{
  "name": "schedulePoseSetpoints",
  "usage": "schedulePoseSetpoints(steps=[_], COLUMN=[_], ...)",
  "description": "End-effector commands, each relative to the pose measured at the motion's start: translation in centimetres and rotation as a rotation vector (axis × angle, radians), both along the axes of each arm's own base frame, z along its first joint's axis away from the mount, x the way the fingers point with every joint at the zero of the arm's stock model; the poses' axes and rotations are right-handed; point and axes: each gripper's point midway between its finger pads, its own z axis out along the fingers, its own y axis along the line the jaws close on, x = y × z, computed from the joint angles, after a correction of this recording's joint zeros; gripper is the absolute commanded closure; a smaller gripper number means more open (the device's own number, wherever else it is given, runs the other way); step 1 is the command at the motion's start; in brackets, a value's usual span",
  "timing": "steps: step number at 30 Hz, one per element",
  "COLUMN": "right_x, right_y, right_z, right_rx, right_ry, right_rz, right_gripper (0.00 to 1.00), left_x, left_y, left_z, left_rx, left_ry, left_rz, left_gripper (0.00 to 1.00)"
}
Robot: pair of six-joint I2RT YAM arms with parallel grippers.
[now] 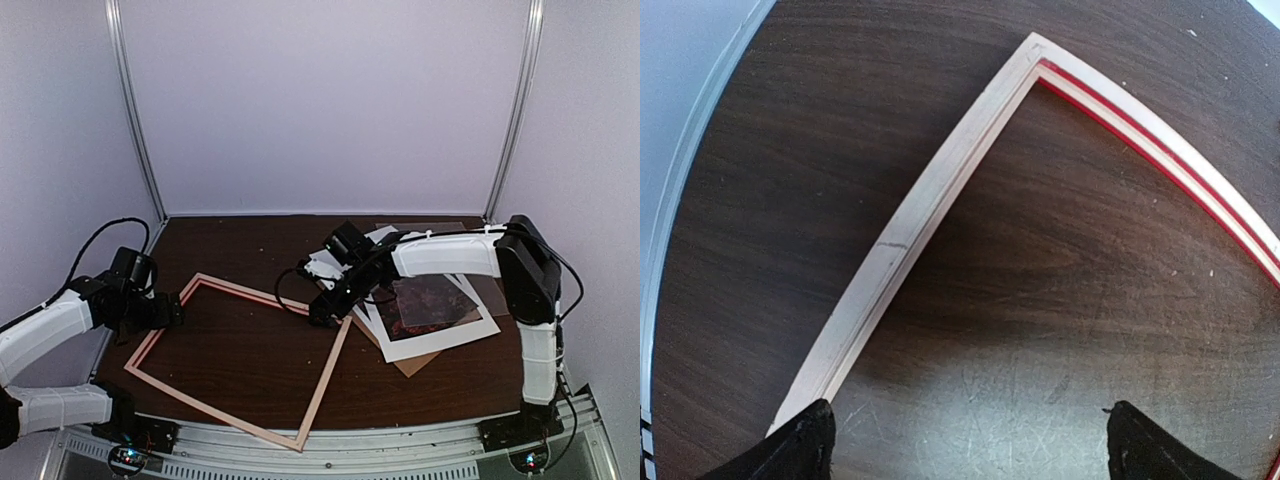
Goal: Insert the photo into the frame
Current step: Rotate the frame body at the center of the board.
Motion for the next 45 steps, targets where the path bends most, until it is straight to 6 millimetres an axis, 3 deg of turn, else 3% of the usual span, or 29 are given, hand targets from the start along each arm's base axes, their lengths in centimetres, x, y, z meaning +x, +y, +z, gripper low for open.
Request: schedulePoseSetpoints(steps=[1,13,21,26,35,45], right_x=[0.3,1.7,3.6,4.3,3.7,-1.4], right_y=[1.8,1.9,-0.5,-2.2,-4.9,-5.6], right_z=[-0.2,-4.4,-5.0,-5.2,-5.2,-6.7], right_rx=[0.012,-0.116,-0.191,-0.183,-0.113,-0.005], right_ry=[0.026,0.012,-0.066,-0.047,0.004,0.127], right_rz=[0.041,0.01,-0.152,-0.31,-0.523,-0.624], right_gripper=[0.14,0.36,0.65,0.8,0.85,0.83], left_x=[-0.5,-2.1,-3.8,-3.8,-2.2,1.9], left_y=[0.0,0.5,0.4,0.6,0.1,-3.0], left_z=[0.1,-0.2,-0.9,-0.9,-1.4,-3.0], left_rx=[-0.01,0.008,-0.022,-0.003,0.016,-0.027], left_ry=[-0.006,0.05,0.112,0.115,0.122,0.131], left_rz=[0.002,0.022,0.053,0.056,0.032,-0.075], left_gripper=[0.05,0.02,0.02,0.02,0.02,0.04])
